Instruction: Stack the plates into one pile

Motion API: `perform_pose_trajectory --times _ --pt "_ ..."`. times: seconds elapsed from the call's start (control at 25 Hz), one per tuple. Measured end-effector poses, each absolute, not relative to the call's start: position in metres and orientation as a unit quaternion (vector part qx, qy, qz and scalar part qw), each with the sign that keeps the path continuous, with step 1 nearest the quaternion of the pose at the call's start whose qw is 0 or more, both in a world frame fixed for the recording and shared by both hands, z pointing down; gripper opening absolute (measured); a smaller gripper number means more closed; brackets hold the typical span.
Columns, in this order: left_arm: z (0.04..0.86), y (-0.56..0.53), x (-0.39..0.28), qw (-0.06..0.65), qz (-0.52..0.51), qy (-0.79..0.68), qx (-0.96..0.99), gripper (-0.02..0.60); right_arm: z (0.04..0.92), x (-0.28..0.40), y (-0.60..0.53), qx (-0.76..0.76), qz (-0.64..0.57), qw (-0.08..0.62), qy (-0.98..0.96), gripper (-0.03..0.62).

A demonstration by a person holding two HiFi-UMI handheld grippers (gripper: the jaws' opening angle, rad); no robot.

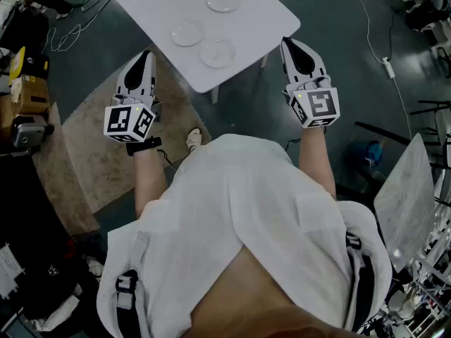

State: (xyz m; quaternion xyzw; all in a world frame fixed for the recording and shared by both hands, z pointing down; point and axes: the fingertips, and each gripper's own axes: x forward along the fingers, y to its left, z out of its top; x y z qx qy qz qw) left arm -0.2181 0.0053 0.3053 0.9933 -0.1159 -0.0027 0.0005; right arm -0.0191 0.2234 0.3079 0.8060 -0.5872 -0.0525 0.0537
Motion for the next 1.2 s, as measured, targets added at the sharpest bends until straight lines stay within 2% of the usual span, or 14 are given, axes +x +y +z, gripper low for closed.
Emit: perform_pose_trajectory --times 0.68,1.2 --pt "0.31 0.01 -0.213 0.003 -0.001 -0.117 0.993 0.012 0.312 -0.017 0.227 0.804 -0.063 0.058 -0.588 0.026" --pt "0.328 0.086 -0.176 0.013 0.015 -0.097 0.995 0.012 0.327 0.004 0.286 0.798 -0.048 0.075 -0.595 0.028"
